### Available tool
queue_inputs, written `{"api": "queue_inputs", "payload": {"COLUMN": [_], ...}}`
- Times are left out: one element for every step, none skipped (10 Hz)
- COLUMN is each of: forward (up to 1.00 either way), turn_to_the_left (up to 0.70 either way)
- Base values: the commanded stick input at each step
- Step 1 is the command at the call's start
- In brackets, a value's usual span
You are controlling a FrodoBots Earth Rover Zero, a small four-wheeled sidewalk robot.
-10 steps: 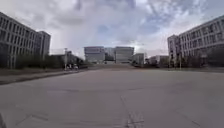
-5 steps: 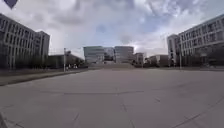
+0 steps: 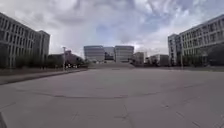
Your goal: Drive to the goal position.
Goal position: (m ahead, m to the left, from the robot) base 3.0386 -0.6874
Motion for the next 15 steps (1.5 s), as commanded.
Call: {"api": "queue_inputs", "payload": {"forward": [0.70, 0.70, 0.70, 0.70, 0.70, 0.70, 0.70, 0.70, 0.70, 0.70, 0.70, 0.70, 0.70, 0.70, 0.70], "turn_to_the_left": [0.00, 0.00, 0.00, 0.00, 0.00, 0.00, 0.00, 0.00, 0.00, 0.00, 0.00, 0.00, 0.00, 0.00, 0.00]}}
